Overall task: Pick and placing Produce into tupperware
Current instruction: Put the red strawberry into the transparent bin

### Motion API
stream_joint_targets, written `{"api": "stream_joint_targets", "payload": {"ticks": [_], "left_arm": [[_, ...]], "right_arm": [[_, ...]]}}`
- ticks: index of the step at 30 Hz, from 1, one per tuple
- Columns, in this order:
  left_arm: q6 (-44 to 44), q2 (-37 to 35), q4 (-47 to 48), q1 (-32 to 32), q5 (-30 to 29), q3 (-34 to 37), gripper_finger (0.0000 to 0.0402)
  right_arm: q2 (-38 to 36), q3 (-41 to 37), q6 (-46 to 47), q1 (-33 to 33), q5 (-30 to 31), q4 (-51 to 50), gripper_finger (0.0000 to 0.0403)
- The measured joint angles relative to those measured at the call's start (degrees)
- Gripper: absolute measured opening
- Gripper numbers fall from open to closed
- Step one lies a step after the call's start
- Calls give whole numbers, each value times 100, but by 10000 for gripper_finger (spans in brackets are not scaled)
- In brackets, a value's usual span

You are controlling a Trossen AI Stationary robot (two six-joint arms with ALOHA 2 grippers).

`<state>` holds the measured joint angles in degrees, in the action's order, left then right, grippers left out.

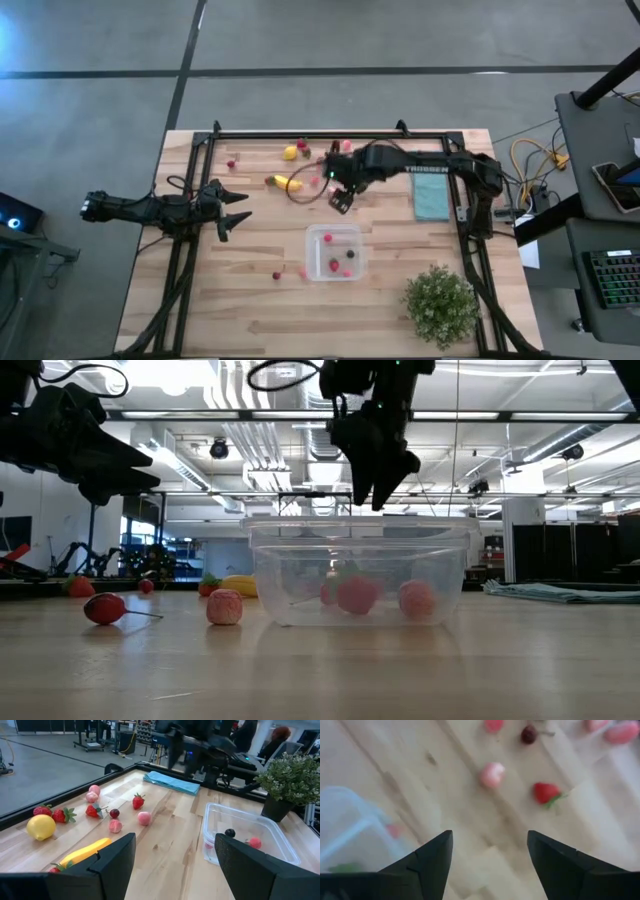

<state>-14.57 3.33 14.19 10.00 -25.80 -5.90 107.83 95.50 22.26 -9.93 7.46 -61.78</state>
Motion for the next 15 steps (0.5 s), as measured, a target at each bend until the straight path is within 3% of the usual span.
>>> {"api": "stream_joint_targets", "payload": {"ticks": [9, 15], "left_arm": [[0, -7, 1, 0, 0, 0, 258], [0, -7, 1, 0, 0, 0, 258]], "right_arm": [[0, -342, -2358, -926, 1, -6, 249], [0, -674, -3591, -1074, -74, 788, 249]]}}
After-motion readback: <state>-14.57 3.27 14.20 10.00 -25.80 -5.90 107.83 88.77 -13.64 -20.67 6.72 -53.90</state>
